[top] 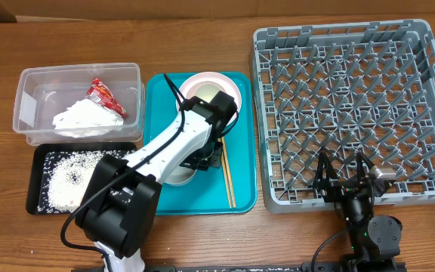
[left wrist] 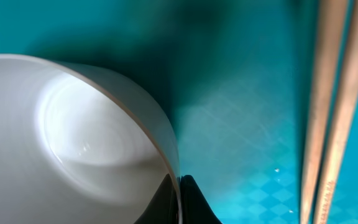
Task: Sort waste into correct bins and load items into the dishwasher
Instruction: 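Return the empty bowl to the teal tray and release it, then raise the left arm aside and move the right gripper over the tray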
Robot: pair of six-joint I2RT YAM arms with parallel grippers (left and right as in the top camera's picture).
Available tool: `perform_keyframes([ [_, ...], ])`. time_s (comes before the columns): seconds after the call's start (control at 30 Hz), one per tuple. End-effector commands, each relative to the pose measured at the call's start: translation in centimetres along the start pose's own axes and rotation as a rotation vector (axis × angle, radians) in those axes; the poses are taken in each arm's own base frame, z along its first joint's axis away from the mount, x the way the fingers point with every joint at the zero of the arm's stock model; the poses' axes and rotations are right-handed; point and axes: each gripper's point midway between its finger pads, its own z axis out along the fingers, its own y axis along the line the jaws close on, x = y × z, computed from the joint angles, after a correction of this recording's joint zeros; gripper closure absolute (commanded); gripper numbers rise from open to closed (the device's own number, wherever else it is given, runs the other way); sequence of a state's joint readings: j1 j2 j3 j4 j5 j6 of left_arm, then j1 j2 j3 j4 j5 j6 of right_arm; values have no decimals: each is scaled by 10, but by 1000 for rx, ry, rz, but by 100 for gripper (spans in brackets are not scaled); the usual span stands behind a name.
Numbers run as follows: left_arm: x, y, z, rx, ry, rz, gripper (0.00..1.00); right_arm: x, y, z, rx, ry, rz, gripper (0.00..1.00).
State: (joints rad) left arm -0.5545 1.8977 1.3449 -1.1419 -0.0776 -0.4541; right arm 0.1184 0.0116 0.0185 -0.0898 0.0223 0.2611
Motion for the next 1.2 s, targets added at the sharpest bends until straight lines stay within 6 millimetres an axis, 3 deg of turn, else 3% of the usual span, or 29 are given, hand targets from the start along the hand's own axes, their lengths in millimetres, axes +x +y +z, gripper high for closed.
perform_keyframes([
  [0.0,-6,10,0,-27,-16,-36,96,2,1,0,-8,-3,-3,0],
  [0.13,-8,9,0,-24,-24,-36,86,0,2,0,-15,-10,9,0],
  [0.33,-18,9,-10,-11,-50,-48,81,-7,5,-2,-20,-8,8,0],
  [0.47,-41,13,-43,22,-114,-81,76,-40,15,-12,-20,-24,8,0],
  [0.67,-87,31,-125,128,-278,-143,74,-98,34,-20,10,42,8,0],
  [0.7,-95,44,-149,146,-329,-170,74,-109,40,-14,20,99,9,0],
  [0.77,-103,66,-179,166,-394,-225,74,-118,53,-2,-3,206,15,0],
  [0.9,-105,121,-230,204,-513,-354,73,-122,92,29,-115,474,104,0],
  [1.0,-98,164,-246,191,-564,-454,70,-111,121,52,-226,666,209,0],
  [1.03,-93,178,-249,185,-570,-488,63,-105,130,58,-265,714,244,1],
  [1.17,-72,230,-242,151,-535,-629,60,-58,176,84,-487,918,330,0],
])
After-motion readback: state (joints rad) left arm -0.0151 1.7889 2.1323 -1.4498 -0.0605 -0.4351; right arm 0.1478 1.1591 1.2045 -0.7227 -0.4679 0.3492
